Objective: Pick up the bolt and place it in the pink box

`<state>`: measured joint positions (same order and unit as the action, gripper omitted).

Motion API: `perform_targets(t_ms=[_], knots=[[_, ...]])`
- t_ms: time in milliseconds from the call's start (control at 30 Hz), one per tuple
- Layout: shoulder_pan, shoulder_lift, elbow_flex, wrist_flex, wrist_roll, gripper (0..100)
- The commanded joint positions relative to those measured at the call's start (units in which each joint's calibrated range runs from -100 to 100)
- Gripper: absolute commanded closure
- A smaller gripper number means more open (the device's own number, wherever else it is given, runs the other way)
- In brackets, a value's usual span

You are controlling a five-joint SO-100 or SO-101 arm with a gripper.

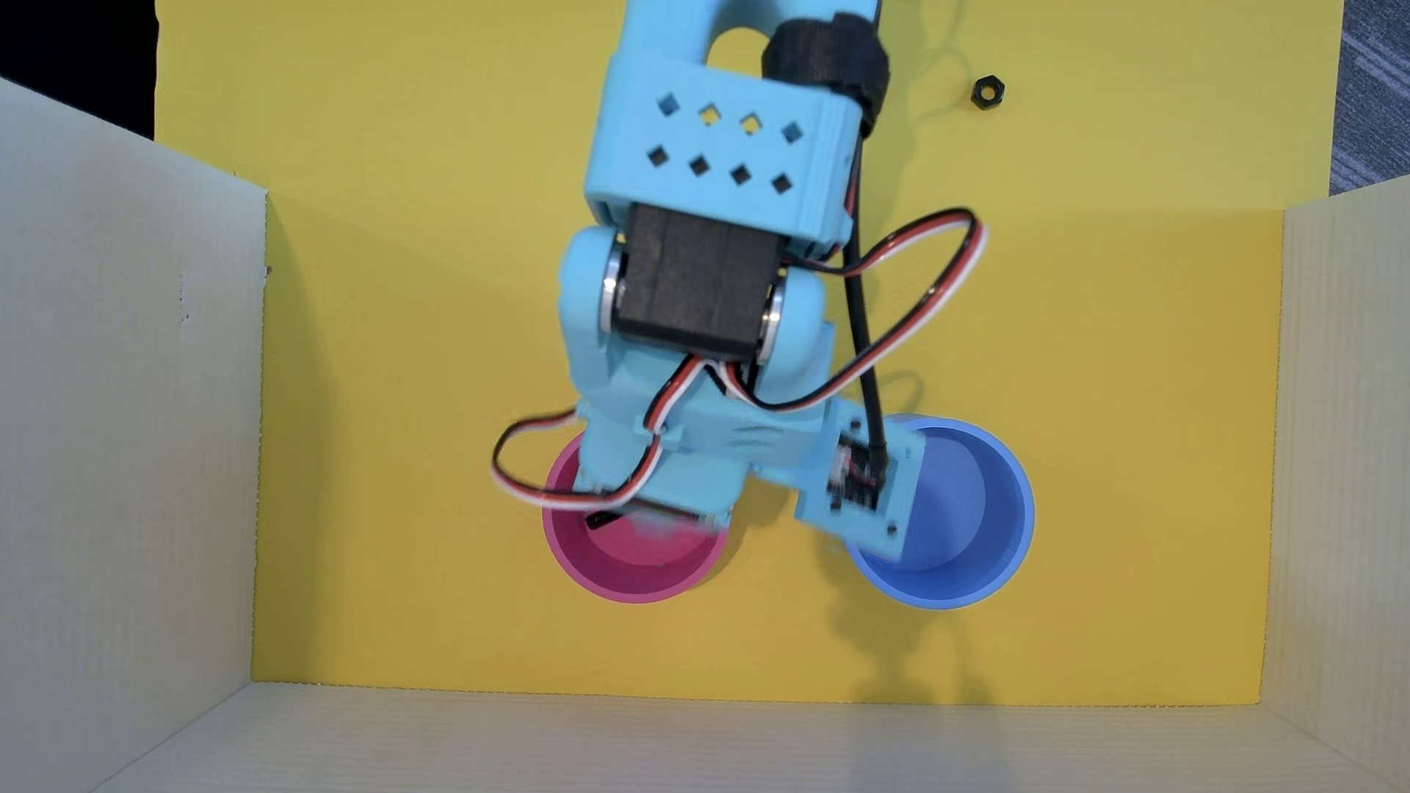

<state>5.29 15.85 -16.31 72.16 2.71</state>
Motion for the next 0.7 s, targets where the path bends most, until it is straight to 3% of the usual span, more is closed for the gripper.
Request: perform_targets(t_ms=[0,200,667], knots=[[-0.36,-2.21,2.33,0.98,-0.03,99],[-0.65,-19.80,16.62,-2.19,-0.29,99],[-7.79,-79.06,70.99,-20.81,-0.55,99]])
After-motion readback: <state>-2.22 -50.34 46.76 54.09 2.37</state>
